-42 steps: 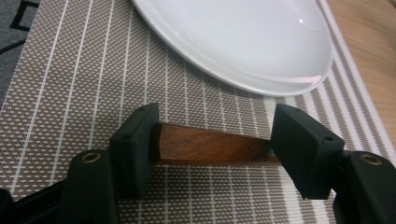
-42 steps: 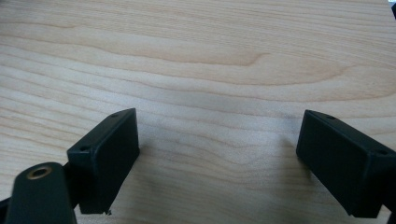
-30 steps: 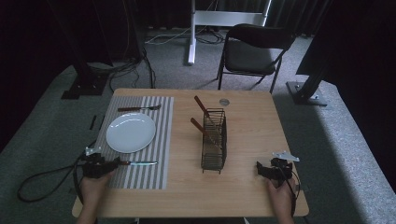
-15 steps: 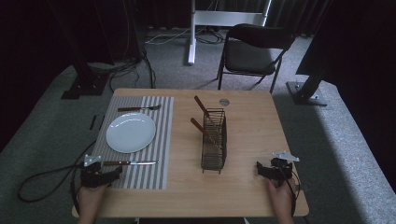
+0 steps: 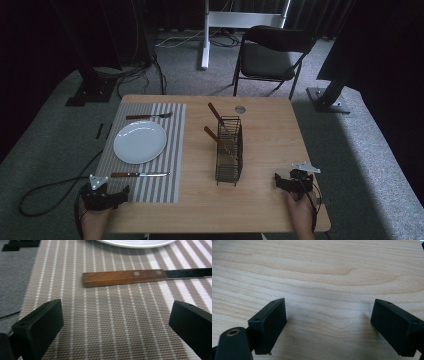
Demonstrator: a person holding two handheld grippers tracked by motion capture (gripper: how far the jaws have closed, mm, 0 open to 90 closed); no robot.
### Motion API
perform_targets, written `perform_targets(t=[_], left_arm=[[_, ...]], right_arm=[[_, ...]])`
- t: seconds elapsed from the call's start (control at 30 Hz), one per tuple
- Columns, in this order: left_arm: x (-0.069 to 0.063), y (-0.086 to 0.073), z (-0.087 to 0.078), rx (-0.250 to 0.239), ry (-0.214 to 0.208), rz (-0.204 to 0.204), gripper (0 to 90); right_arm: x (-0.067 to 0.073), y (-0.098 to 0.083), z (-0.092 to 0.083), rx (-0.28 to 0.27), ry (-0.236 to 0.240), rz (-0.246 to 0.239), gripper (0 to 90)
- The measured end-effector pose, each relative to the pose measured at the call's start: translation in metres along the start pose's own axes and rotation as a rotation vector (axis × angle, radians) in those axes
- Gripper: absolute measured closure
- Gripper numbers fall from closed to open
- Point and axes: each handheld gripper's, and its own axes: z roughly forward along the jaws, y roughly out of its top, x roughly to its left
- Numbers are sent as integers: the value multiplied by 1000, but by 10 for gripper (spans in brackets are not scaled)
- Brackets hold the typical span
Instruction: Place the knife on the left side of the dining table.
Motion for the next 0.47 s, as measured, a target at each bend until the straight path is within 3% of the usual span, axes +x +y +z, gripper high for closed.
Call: perform_targets(t=[0.1, 0.47], left_arm=[[4, -4, -1, 5, 22, 5, 0], [7, -6, -3, -8, 7, 3, 0]], right_arm=[[0, 0, 0, 0, 0, 0, 124], [0, 0, 0, 0, 0, 0, 124]])
